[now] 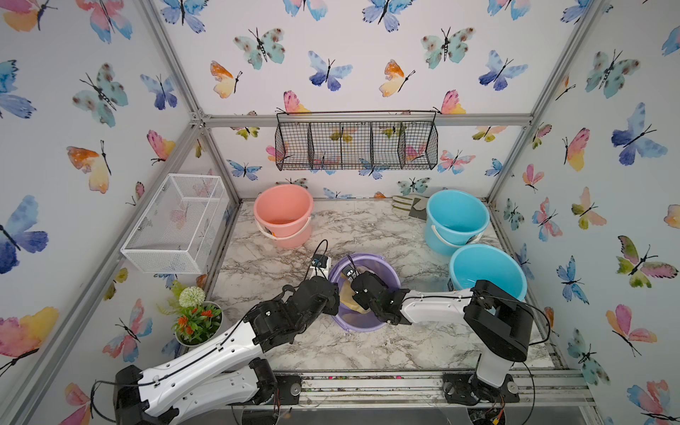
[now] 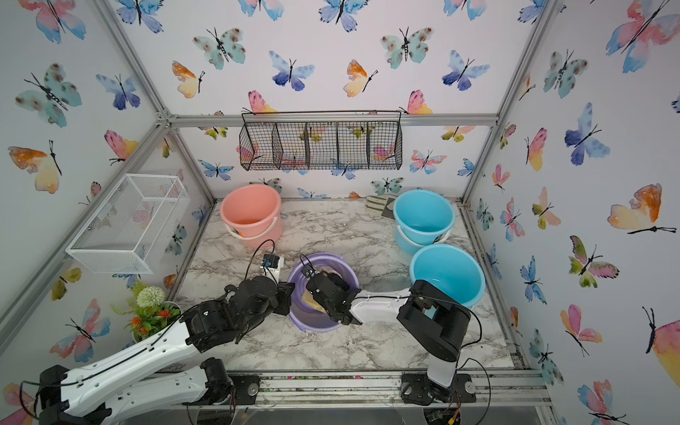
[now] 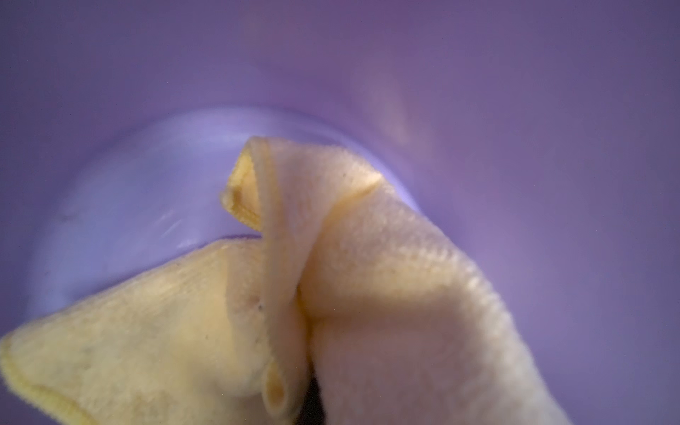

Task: Wipe the inside of the bucket with a cloth
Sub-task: Wipe the dirt from the inside of the bucket.

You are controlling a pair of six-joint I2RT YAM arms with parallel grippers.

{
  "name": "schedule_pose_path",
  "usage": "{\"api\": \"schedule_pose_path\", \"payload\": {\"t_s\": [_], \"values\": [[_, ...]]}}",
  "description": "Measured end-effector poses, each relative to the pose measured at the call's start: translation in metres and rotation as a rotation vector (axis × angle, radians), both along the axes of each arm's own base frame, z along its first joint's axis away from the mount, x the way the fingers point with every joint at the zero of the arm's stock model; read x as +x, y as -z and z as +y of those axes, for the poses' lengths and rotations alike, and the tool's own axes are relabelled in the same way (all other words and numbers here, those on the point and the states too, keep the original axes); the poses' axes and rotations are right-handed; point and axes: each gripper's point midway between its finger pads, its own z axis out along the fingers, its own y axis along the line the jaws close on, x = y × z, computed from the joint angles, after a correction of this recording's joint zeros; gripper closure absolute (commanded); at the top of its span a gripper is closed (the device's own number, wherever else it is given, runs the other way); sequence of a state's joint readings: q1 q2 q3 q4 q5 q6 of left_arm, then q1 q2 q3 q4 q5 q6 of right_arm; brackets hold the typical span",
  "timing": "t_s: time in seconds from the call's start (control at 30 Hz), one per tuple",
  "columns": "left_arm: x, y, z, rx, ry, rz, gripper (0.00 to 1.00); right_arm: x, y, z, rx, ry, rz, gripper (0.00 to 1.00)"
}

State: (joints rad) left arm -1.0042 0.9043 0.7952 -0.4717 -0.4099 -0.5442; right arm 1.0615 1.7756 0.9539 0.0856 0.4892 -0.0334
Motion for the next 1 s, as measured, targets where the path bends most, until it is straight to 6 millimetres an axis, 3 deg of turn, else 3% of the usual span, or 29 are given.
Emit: {"api": "schedule_pose_path", "payload": {"t_s": [0.3, 0.5, 0.73, 1.0], "values": [[-0.001, -0.001, -0.003, 0.003, 0.015, 0.007, 1.00, -0.062, 0.022, 0.010, 0.105, -0.186, 0.367, 0.98], [-0.002, -0.001, -0.005, -0.002, 0.024, 0.009, 1.00, -0.077, 0.021, 0.024, 0.273, -0.249, 0.505, 0.98], [-0.002, -0.005, -0.007, -0.011, 0.030, 0.000, 1.00, -0.074, 0.002, 0.047, 0.471, -0.290, 0.480, 0.98], [-0.002, -0.007, -0.007, -0.011, 0.041, -0.010, 1.00, -0.048, -0.027, 0.052, 0.629, -0.253, 0.287, 0.98]]}}
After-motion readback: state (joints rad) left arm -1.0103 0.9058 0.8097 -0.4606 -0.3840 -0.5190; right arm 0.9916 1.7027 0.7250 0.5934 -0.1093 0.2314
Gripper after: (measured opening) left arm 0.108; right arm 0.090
